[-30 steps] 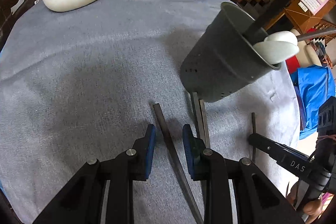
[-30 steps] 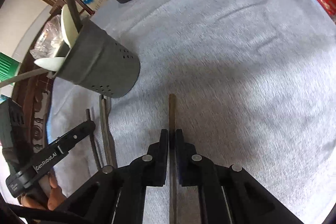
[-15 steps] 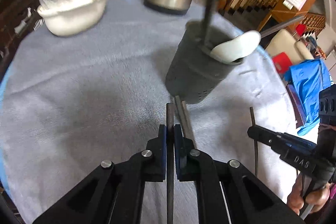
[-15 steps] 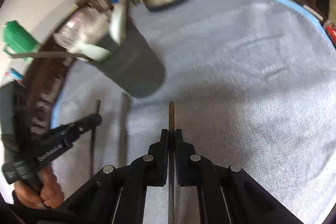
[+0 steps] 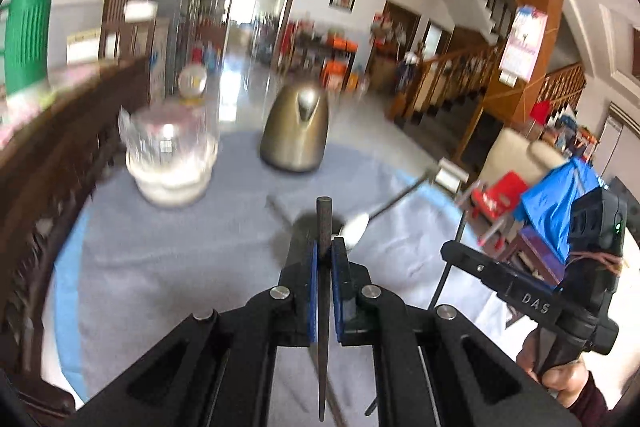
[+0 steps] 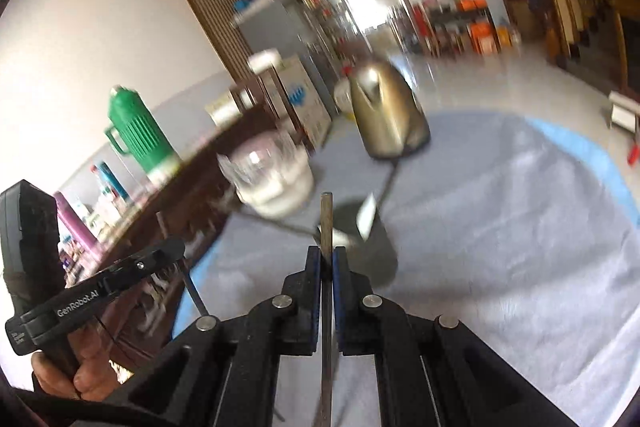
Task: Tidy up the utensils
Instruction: 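Lift both chopsticks over the grey holder and open both tools to drop them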
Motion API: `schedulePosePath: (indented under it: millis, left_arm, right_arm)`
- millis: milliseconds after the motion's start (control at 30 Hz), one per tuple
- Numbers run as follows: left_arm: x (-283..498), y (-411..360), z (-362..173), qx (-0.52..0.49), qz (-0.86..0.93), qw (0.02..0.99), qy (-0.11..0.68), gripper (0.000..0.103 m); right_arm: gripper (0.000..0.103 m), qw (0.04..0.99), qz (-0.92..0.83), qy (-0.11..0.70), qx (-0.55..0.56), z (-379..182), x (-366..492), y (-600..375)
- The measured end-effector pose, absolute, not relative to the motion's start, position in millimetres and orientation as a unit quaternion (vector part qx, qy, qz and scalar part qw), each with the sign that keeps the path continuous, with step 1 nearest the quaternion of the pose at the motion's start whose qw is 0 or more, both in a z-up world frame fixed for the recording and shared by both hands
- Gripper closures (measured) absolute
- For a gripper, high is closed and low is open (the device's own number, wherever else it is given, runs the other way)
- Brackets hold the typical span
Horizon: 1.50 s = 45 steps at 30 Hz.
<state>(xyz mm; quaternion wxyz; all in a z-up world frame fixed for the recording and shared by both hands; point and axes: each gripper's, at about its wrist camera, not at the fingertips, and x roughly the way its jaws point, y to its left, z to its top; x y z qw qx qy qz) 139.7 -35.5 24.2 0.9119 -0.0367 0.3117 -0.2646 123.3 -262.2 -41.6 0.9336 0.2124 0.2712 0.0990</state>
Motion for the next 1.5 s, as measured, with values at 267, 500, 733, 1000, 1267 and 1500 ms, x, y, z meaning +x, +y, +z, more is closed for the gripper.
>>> schedulePosePath:
  millis: [267,500,733,1000,1267,1500]
  left_arm:
    - [158.1,-52.0,102.5,-0.052,-0.228,0.95,0.209,0.096]
    - [200.8,-74.5,109.6,-0.094,-0.138,0.976,0.137,0.096]
    - [238.7,-81.3,74.0,-0.123,-0.074,0.983,0.116,0.096]
    - [266.8,-80.6,20.1,-0.148,-0.068,0.972,0.168,0.096]
    - [269.2,-99.3,15.3,-0.089,-0.097,0.964,0.232,0.096]
    - [238.6,-83.0,44.8,-0.076,-0.104,0.965,0.227,0.069]
  right_arm:
    - [0.098,0.969,0.069,0.154,0.178,48.2,121.7,-262.1]
    - [0.098,0.985,0.019,0.079,0.151,82.1,156.9,-253.8]
    - [0.098,0.989,-0.03,0.05,0.138,63.5,201.6,-239.7]
    - [0.098,0.987,-0.043,0.085,0.126,29.6,243.1,-228.6]
    - [0.095,0.973,-0.003,0.171,0.154,1.7,264.7,-246.8]
    - [0.092,0.95,0.036,0.204,0.232,3.3,235.6,-280.7]
